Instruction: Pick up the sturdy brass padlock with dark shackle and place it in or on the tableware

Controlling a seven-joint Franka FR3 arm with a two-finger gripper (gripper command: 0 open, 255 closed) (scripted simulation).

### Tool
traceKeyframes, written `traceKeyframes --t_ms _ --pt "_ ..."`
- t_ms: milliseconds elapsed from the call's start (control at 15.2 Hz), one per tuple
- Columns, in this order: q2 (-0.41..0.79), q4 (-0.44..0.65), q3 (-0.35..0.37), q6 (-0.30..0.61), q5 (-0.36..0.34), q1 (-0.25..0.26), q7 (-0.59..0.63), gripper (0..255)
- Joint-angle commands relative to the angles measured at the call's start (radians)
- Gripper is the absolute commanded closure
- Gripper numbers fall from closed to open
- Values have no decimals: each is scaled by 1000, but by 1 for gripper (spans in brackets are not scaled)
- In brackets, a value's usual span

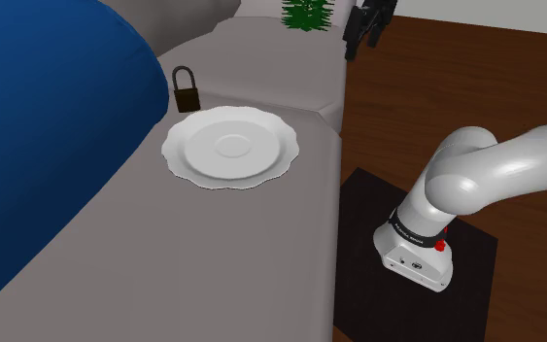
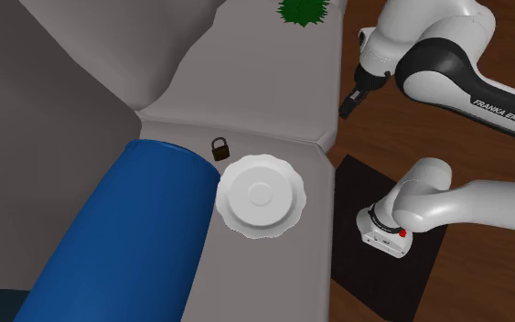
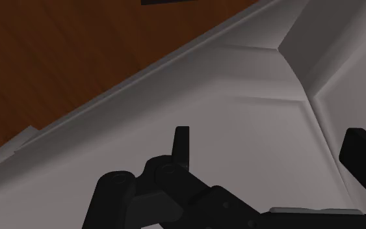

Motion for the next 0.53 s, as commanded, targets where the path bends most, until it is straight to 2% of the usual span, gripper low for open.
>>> traceKeyframes --t_ms 0,462 --pt "0 0 0 0 0 0 0 0" --pt "132 50 129 102 88 20 174 0"
